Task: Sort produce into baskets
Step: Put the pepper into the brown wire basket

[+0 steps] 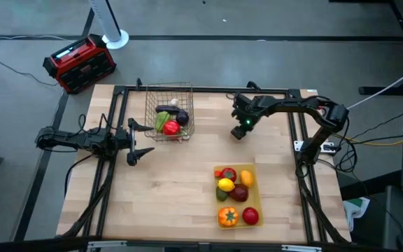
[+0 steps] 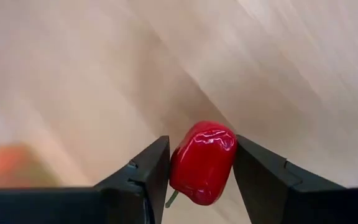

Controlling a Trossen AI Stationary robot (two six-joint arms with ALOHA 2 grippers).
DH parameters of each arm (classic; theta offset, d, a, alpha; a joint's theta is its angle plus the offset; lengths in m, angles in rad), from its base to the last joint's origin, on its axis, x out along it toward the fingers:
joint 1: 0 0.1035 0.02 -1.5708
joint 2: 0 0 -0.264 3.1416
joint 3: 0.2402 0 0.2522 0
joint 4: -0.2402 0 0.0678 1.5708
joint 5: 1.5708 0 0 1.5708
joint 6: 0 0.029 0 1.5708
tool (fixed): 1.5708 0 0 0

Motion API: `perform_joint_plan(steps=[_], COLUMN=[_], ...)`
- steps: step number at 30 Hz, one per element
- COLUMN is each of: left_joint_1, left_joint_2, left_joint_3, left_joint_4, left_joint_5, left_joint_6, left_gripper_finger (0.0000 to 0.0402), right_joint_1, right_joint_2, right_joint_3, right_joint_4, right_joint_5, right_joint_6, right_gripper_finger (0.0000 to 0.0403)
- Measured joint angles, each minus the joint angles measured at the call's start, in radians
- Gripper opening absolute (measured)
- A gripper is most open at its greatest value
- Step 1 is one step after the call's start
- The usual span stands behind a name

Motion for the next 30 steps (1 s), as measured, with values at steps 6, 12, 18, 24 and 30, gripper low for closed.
perform_joint_plan(steps=[6, 12, 18, 24, 30], left_joint_1=[0.0, 0.0, 0.0, 0.0, 0.0], left_joint_2=[0.0, 0.0, 0.0, 0.0, 0.0], left_joint_3=[0.0, 0.0, 0.0, 0.0, 0.0], left_joint_4=[0.0, 0.0, 0.0, 0.0, 0.0], left_joint_5=[0.0, 0.0, 0.0, 0.0, 0.0], left_joint_6=[0.0, 0.0, 0.0, 0.0, 0.0], left_gripper_finger=[0.0392, 0.0392, 0.0392, 0.0392, 0.0392], right_joint_1=[0.0, 0.01, 0.076, 0.175, 0.246], right_joint_2=[0.0, 0.0, -0.001, 0.002, 0.021], right_joint_3=[0.087, 0.15, 0.16, 0.16, 0.161], right_joint_4=[0.154, 0.404, 0.721, 0.927, 0.985], right_joint_5=[-0.127, -0.126, -0.089, 0.092, 0.232], right_joint_6=[0.041, 0.125, 0.135, 0.096, 0.039], right_gripper_finger=[0.0167, 0.0167, 0.0167, 0.0167, 0.0167])
